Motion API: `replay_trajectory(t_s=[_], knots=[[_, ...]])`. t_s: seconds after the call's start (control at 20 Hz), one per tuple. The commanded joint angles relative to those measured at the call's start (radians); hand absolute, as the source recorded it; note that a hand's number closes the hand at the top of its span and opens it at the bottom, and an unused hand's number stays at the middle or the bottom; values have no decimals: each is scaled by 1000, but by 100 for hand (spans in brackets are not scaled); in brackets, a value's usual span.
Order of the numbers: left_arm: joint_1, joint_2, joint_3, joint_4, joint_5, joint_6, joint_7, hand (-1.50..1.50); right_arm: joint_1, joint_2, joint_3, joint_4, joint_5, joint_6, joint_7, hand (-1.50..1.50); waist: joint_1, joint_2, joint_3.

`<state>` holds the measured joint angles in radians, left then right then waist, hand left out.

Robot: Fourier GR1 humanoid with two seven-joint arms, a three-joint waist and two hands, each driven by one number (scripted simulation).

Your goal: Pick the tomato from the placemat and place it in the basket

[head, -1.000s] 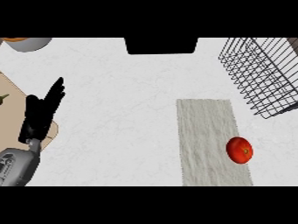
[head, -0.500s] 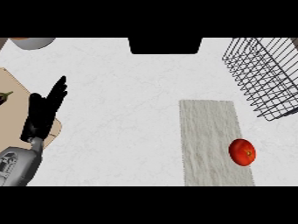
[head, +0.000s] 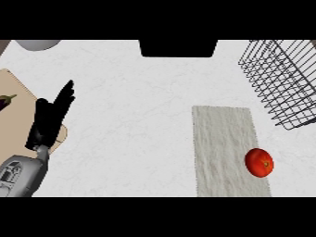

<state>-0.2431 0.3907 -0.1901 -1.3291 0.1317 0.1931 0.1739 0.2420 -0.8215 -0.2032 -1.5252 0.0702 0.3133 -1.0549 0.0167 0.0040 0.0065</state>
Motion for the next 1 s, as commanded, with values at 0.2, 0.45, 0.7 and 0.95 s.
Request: replay_trajectory(t_s=[0.2, 0.45, 0.7, 0.95], knots=[[-53, -2, 18, 23, 3, -23, 22, 0, -94, 48, 98, 197, 22, 28, -308, -150, -1, 3, -2], [19, 9, 20, 0, -6, -36, -22, 0, -127, 25, 134, 217, 24, 24, -303, -150, 0, -1, -4], [1, -34, 7, 17, -31, -5, -20, 0, -221, 79, 236, 289, 94, -43, -296, -150, 5, 2, -3], [-8, 8, 43, -8, -16, -42, 13, 0, -276, 121, 290, 260, 96, -62, -212, -150, 1, -2, -5]])
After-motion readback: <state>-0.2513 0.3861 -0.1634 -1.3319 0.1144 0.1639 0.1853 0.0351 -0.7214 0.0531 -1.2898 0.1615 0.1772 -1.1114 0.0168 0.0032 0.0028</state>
